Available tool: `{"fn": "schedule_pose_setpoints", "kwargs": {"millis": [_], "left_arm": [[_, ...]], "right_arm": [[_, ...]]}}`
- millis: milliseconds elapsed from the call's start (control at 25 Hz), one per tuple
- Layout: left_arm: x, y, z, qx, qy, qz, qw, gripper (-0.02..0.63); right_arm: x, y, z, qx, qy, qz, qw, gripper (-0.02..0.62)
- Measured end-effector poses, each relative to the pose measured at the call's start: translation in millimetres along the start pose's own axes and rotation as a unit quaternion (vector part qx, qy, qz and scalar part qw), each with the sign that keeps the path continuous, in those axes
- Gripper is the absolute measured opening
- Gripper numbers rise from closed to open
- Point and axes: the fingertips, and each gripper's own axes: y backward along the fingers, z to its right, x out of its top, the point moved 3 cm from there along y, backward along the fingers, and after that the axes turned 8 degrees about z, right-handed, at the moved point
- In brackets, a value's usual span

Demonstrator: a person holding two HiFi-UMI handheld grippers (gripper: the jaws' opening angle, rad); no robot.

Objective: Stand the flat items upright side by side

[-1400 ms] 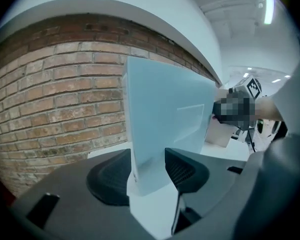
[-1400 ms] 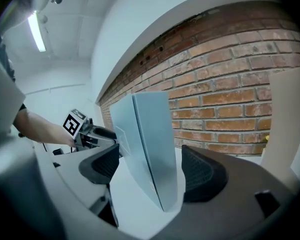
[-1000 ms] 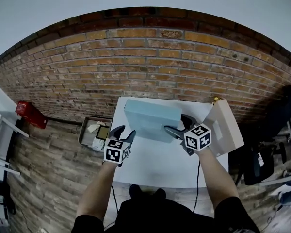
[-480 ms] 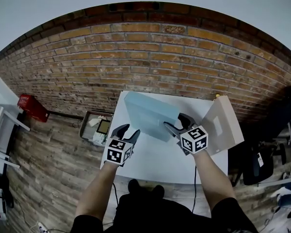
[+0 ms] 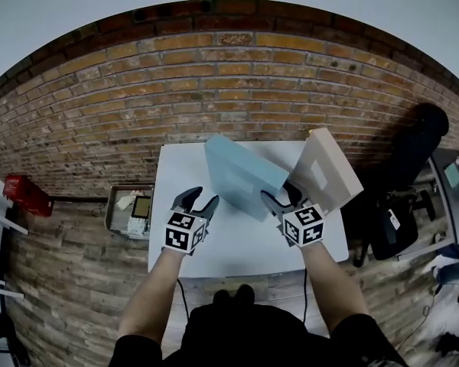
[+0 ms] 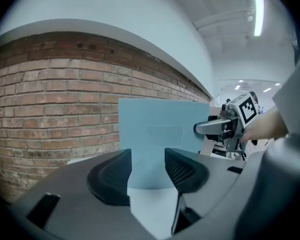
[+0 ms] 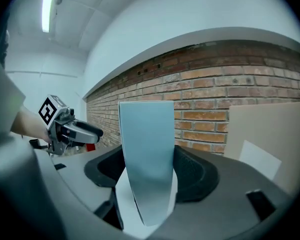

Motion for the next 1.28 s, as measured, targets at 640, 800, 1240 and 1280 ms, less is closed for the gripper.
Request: {"fn": "schedule_pose_setpoints", "kwargs": {"millis": [640, 800, 1240, 1280], "left_arm": [[2, -53, 78, -0.161, -0.011, 0.005, 0.9869, 0.221], [8, -65, 91, -0.168, -0.018, 0.001, 0.9857, 0.221], [10, -87, 140, -0.164, -0.014, -0.009, 0.9863, 0.221], [9, -88, 142, -0.163, -0.014, -0.010, 0.9864, 0.221]], "right_arm": [[-14, 83, 27, -0.188, 0.015, -0.025, 0.982, 0.305], [-17, 100, 39, -0.202, 0.016, -0.026, 0.979, 0.305], [-22, 131, 67, -0.243, 0.010, -0.021, 0.970, 0.305], [-22, 131, 68, -0.245, 0.009, -0.020, 0.969, 0.305]]}}
